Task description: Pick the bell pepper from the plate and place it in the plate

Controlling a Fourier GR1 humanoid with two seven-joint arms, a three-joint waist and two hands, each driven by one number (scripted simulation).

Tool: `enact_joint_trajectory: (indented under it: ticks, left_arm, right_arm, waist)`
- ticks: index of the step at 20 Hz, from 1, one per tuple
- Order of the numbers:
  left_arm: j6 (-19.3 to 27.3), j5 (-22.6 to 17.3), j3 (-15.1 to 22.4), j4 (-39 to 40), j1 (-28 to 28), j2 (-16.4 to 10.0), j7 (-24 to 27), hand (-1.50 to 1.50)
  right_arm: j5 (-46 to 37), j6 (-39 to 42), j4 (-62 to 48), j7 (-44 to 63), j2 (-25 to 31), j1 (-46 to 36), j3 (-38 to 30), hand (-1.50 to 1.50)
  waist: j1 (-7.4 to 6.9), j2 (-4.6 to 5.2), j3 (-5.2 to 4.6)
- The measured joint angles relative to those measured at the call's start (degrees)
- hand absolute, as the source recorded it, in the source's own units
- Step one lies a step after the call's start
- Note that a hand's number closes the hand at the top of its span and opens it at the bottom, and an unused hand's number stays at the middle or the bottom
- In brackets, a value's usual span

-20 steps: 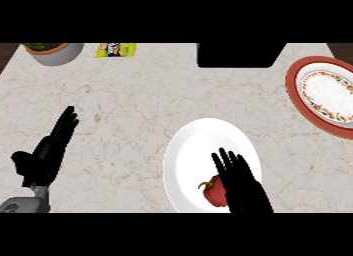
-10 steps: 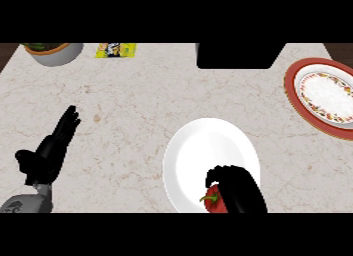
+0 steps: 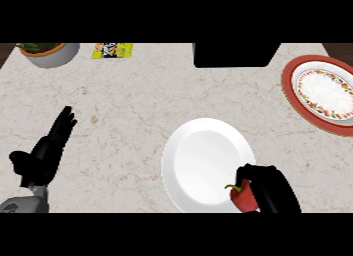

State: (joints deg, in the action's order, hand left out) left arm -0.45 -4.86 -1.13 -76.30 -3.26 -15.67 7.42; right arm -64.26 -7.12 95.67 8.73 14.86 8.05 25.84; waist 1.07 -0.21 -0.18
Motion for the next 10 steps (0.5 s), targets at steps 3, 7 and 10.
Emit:
enact_joint_trajectory:
  ticks: [3, 7, 10]
  left_arm:
    - [0.5, -0.2, -0.8, -0.1, 0.6, -0.2, 0.2, 0.00]
    - [0.7, -0.5, -1.3, -0.2, 1.4, -0.3, 0.5, 0.00]
    - [0.6, -0.6, -1.3, -0.3, 1.9, 0.0, 0.8, 0.00]
  right_arm:
    - [5.7, -0.8, -1.6, -1.0, 6.0, 0.8, -11.0, 1.50]
    - [14.3, -0.5, -5.6, -4.4, 13.4, 0.5, -24.1, 1.50]
    - [22.0, 1.2, -9.9, -9.7, 19.2, -0.5, -32.8, 1.50]
  waist:
    - [1.53, 0.31, 0.35]
    - [2.47, 0.43, 0.62]
    - [2.23, 0.36, 0.69]
